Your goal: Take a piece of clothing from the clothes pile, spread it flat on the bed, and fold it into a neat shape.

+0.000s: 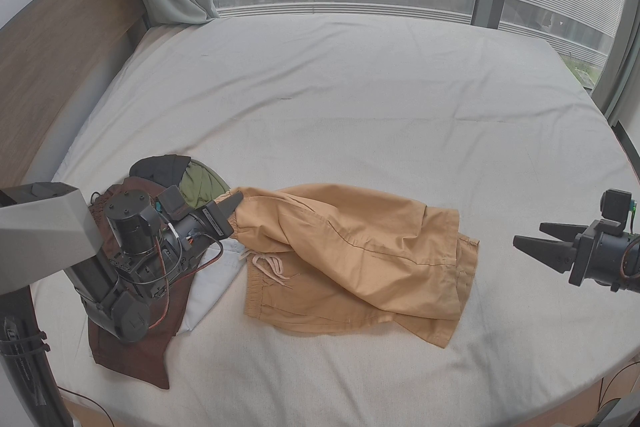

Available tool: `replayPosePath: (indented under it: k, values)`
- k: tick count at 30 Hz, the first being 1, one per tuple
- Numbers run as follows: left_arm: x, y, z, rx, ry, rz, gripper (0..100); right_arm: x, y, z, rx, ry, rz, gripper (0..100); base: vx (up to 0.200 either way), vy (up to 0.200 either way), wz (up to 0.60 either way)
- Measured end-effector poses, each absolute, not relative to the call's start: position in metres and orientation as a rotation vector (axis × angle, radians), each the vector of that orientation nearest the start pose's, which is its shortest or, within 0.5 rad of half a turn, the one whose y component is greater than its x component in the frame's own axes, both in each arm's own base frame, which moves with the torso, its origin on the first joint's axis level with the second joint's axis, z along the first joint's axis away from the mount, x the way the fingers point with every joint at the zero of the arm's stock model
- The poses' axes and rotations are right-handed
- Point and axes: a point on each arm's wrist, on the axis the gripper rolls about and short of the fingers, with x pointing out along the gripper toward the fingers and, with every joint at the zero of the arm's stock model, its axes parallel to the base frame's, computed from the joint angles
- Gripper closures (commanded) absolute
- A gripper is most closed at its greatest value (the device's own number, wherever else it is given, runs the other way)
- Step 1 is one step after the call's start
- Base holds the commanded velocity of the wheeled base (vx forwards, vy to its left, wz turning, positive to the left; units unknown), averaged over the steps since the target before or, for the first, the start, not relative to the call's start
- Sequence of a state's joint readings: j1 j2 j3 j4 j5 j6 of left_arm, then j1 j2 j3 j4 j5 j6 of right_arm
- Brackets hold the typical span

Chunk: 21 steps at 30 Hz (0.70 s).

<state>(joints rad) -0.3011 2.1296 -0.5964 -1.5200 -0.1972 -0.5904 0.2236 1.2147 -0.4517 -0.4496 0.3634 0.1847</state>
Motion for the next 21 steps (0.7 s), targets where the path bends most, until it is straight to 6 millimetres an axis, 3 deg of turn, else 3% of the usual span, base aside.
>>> replayPosePath:
  k: [10, 21]
  values:
    - [0.327, -0.106, 0.081, -0.575, 0.166, -0.504, 100, 0.192, 0.061, 0.176, 0.342, 0.334, 0.601, 0, 0.0, 0.0, 0.0]
    - [0.328, -0.104, 0.082, -0.574, 0.164, -0.506, 100, 0.229, 0.075, 0.147, 0.514, 0.428, 0.61, 0, 0.0, 0.0, 0.0]
